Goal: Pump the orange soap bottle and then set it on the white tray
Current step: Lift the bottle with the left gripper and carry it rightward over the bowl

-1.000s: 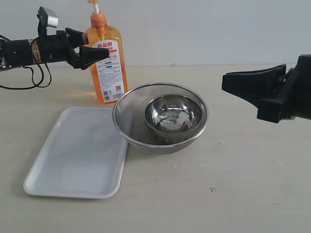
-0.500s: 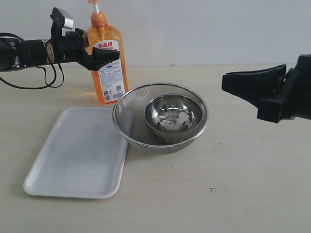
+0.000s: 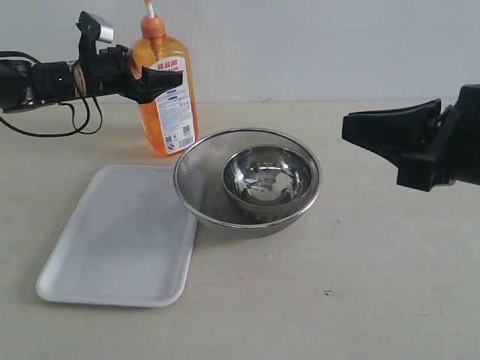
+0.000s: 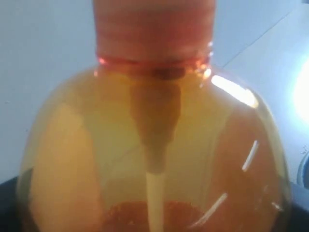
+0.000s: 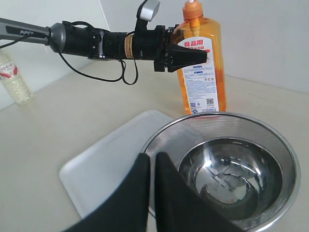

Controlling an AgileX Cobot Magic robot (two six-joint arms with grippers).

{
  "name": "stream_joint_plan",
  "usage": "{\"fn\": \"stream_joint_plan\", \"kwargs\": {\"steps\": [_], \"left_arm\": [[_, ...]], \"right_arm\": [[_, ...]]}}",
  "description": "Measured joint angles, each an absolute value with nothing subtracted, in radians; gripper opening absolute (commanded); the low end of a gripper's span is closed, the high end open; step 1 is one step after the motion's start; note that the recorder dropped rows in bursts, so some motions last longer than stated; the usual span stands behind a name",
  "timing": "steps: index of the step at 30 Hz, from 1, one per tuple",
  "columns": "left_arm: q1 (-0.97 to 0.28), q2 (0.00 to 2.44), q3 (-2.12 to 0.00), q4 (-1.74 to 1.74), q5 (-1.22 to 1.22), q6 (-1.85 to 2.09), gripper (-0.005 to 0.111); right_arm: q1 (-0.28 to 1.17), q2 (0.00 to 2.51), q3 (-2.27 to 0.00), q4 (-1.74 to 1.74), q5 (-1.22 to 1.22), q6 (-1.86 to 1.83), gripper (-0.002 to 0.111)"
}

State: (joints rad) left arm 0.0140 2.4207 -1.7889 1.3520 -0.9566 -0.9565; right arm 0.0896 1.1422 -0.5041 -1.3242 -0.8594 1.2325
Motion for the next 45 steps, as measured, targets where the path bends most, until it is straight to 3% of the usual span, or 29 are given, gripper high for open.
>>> {"fn": "stream_joint_plan", "kwargs": {"steps": [18, 23, 33, 45], "left_arm": [[0.014, 2.289, -1.802, 1.343, -0.969, -1.054, 0.005], [0.001, 2.236, -1.802, 1.347, -1.014, -1.121, 0.005], [-0.178, 2.14, -1.802, 1.365, -1.042, -1.186, 0.005], [-0.396, 2.138, -1.802, 1.381, -1.01, -1.213, 0.005]], "right_arm": [[0.09, 1.142, -0.503, -1.248, -0.572, 1.215, 0.0], [0.09, 1.142, -0.503, -1.191, -0.339, 1.201, 0.0], [0.09, 1.142, -0.503, -1.13, -0.044, 1.152, 0.0], [-0.061, 1.142, -0.503, -1.129, -0.05, 1.138, 0.0]]}}
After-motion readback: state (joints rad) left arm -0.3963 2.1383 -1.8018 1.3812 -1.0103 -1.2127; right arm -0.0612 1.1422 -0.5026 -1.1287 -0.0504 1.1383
